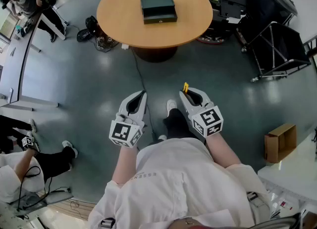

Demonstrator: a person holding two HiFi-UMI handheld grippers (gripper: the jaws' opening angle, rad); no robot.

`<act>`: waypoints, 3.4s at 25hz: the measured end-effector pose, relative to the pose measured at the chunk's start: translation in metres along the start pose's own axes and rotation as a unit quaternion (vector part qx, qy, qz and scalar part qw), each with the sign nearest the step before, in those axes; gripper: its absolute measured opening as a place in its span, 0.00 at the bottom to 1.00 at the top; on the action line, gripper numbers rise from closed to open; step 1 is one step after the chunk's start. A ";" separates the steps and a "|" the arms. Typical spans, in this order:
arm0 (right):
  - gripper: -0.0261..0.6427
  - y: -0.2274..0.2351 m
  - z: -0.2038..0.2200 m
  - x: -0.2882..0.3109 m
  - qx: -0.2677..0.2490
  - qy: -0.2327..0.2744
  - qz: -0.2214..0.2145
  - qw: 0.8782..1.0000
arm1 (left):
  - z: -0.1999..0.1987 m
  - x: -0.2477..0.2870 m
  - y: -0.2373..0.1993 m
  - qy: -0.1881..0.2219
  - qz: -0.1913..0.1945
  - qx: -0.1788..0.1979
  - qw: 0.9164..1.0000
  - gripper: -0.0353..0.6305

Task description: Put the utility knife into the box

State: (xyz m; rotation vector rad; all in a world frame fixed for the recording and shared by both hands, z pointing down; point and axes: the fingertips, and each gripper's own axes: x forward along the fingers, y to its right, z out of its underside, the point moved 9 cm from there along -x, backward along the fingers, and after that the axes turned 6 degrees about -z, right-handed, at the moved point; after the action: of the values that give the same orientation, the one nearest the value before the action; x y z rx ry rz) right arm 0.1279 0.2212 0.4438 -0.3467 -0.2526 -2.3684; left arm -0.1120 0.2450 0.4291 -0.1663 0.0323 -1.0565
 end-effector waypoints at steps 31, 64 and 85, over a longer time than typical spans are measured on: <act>0.09 0.256 -0.070 0.187 0.018 -0.020 -0.054 0.998 | -0.028 0.269 -0.116 -0.012 -0.056 -0.006 0.998 0.06; 0.10 0.383 -0.035 0.506 -0.064 -0.376 -0.163 0.910 | 0.001 0.466 -0.340 -0.086 -0.026 -0.045 0.995 0.06; 0.16 0.393 -0.073 0.474 -0.045 -0.266 -0.122 0.955 | -0.008 0.449 -0.312 -0.082 -0.050 -0.038 0.995 0.06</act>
State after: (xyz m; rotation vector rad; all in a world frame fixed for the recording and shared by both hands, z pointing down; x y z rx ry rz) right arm 0.0501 -0.3829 0.5583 -1.0546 -0.4577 -2.4876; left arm -0.1610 -0.2964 0.4928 -0.3254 -0.0862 -1.1386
